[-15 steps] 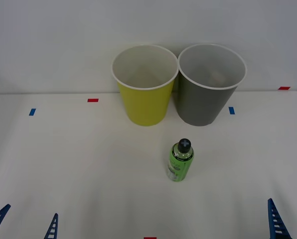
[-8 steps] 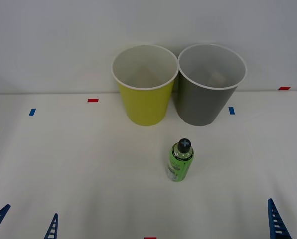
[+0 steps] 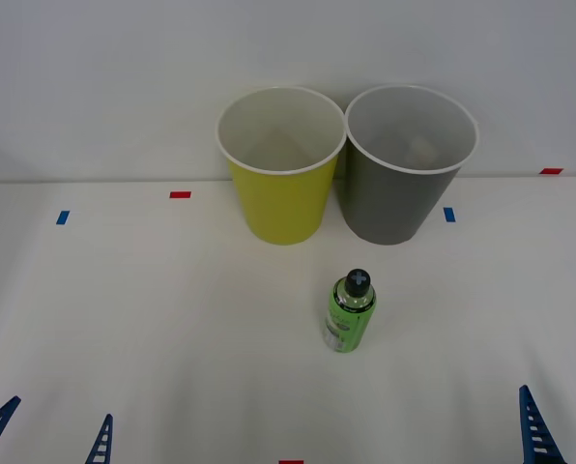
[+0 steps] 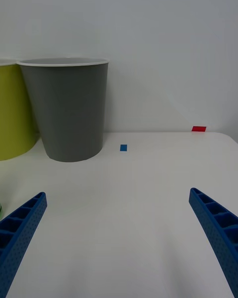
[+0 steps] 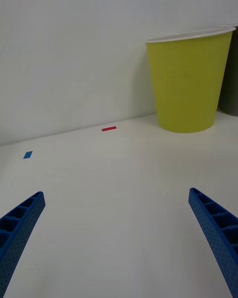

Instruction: Put cans in the gray bin and PET bottles in the light green bin.

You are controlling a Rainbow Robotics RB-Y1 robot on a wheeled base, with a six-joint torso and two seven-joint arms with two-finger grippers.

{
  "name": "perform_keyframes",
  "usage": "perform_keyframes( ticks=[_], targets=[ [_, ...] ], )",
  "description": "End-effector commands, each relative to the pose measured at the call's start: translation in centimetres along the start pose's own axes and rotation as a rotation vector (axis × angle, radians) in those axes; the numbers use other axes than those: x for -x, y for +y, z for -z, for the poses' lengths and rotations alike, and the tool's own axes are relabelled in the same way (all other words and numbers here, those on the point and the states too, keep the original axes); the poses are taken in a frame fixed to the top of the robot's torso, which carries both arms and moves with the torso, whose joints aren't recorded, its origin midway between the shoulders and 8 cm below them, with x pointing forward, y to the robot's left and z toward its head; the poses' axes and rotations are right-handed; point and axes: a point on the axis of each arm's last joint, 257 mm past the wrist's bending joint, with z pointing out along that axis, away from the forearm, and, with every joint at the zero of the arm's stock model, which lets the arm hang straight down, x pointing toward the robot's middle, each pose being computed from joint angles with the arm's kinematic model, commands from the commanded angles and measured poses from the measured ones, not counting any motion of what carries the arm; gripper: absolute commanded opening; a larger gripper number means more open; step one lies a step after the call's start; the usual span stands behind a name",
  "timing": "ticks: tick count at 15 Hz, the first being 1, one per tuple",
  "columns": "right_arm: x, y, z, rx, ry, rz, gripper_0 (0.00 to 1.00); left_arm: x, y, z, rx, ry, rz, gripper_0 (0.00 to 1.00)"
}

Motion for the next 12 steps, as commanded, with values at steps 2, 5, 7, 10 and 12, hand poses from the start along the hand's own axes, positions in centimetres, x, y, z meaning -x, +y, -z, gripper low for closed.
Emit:
perform_keyframes(
  ticks=[2, 5, 7, 10, 12],
  targets=[
    [0.0, 0.0, 0.0, 0.000, 0.000, 0.000, 1.00, 0.0, 0.0, 0.0, 0.000, 0.000, 0.000, 1.00],
    [0.0, 0.0, 0.0, 0.000, 0.000, 0.000, 1.00, 0.0, 0.0, 0.0, 0.000, 0.000, 0.000, 1.00],
    [-3.0, 0.3, 0.9, -0.023, 0.063, -0.039, 1.00, 0.0, 0.0, 0.0, 0.000, 0.000, 0.000, 1.00],
    [-2.1, 1.5, 0.5, -0.011, 0.014, -0.107, 1.00, 0.0, 0.0, 0.0, 0.000, 0.000, 0.000, 1.00],
    [-1.5, 2.4, 0.5, 0.033, -0.004, -0.077, 1.00, 0.0, 0.0, 0.0, 0.000, 0.000, 0.000, 1.00]
  ],
)
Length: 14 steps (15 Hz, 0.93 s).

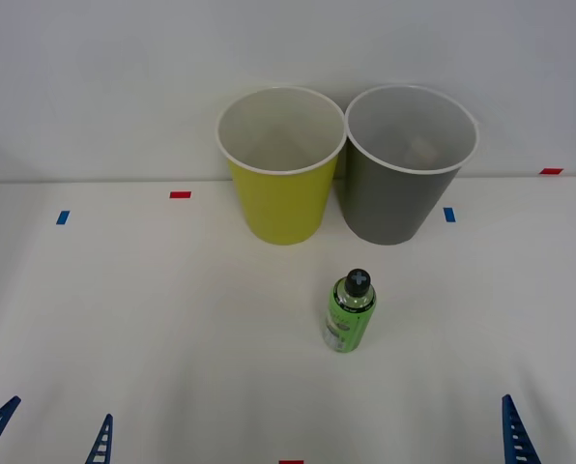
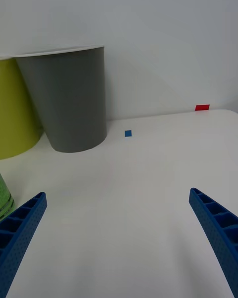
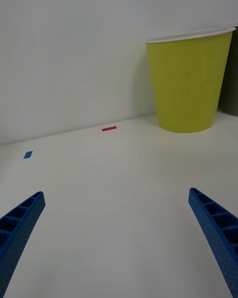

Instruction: Put cans in the gray bin and PET bottles in the light green bin.

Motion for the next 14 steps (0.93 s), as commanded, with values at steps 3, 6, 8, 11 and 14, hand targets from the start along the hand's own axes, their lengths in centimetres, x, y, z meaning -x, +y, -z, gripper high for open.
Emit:
perform_keyframes(
  ticks=[3, 6, 8, 11, 14],
  targets=[
    [-0.1, 3.6, 0.1, 0.117, -0.014, 0.108, 1.00, 0.0, 0.0, 0.0, 0.000, 0.000, 0.000, 1.00],
    [-0.5, 6.1, -0.1, 0.154, -0.018, 0.099, 1.00, 0.0, 0.0, 0.0, 0.000, 0.000, 0.000, 1.00],
    [-1.0, 7.5, -0.6, 0.185, -0.023, 0.096, 1.00, 0.0, 0.0, 0.0, 0.000, 0.000, 0.000, 1.00],
    [-1.9, 8.8, -2.0, 0.231, -0.039, 0.082, 1.00, 0.0, 0.0, 0.0, 0.000, 0.000, 0.000, 1.00],
    [-2.0, 11.0, -3.4, 0.283, -0.065, 0.052, 1.00, 0.0, 0.0, 0.0, 0.000, 0.000, 0.000, 1.00]
  ],
)
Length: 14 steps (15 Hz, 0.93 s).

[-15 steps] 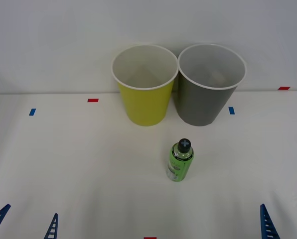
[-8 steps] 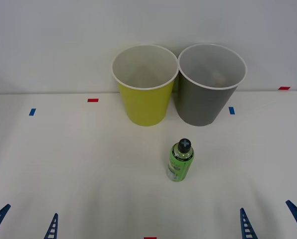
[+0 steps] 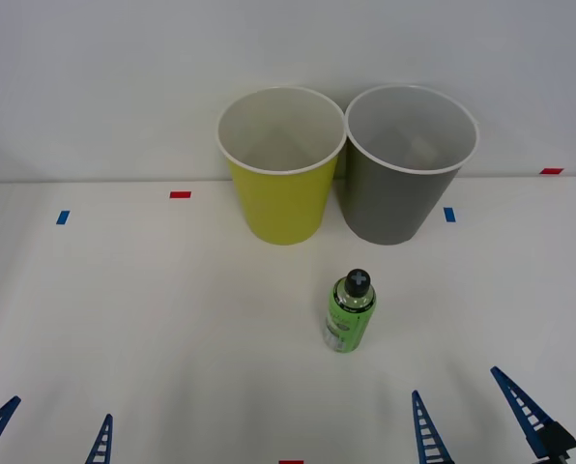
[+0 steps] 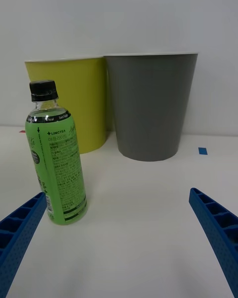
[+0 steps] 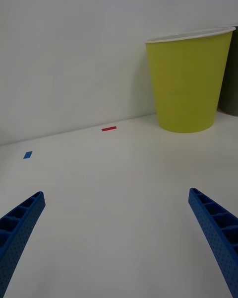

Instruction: Put cans in the gray bin and PET bottles in the light green bin.

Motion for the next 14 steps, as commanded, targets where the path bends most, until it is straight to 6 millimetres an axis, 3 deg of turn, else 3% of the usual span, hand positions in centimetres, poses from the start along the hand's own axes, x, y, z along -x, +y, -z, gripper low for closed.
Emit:
perform_keyframes(
  ticks=[1, 7, 14],
  targets=[
    [0.1, 1.8, -1.5, 0.049, -0.027, -0.023, 1.00, 0.0, 0.0, 0.0, 0.000, 0.000, 0.000, 1.00],
    [-0.1, 4.6, -1.2, 0.122, -0.021, -0.022, 1.00, 0.0, 0.0, 0.0, 0.000, 0.000, 0.000, 1.00],
    [-0.1, 6.2, -4.6, 0.139, -0.032, 0.002, 1.00, 0.0, 0.0, 0.0, 0.000, 0.000, 0.000, 1.00]
  ],
)
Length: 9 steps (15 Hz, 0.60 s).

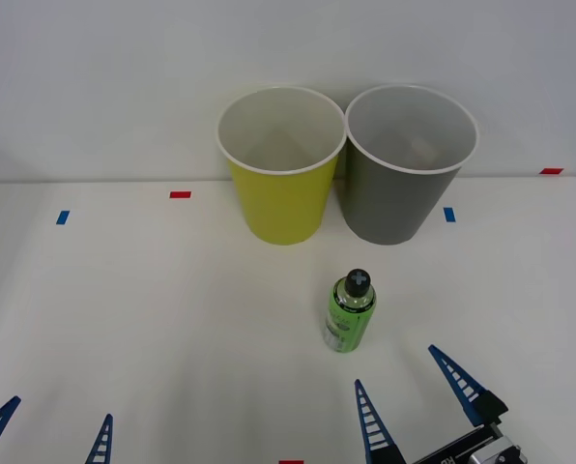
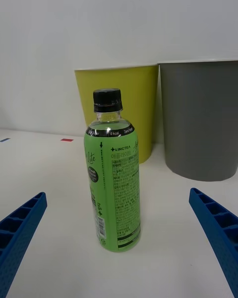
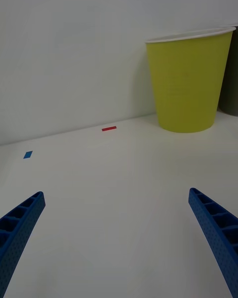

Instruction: Put cans in the gray bin and PET bottles in the light green bin.

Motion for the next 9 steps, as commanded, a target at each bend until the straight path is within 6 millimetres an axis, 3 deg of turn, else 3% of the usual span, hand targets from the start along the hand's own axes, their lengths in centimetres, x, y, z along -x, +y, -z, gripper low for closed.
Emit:
perform_keyframes(
  ticks=[1, 5, 9],
  targets=[
    [-0.2, 0.5, -1.3, -0.006, 0.003, 0.009, 1.00, 0.0, 0.0, 0.0, 0.000, 0.000, 0.000, 1.00],
    [0.1, 1.4, -2.4, 0.002, -0.009, 0.030, 1.00, 0.0, 0.0, 0.0, 0.000, 0.000, 0.000, 1.00],
    [-1.3, 1.5, -4.1, -0.011, -0.030, 0.031, 1.00, 0.0, 0.0, 0.0, 0.000, 0.000, 0.000, 1.00]
  ],
)
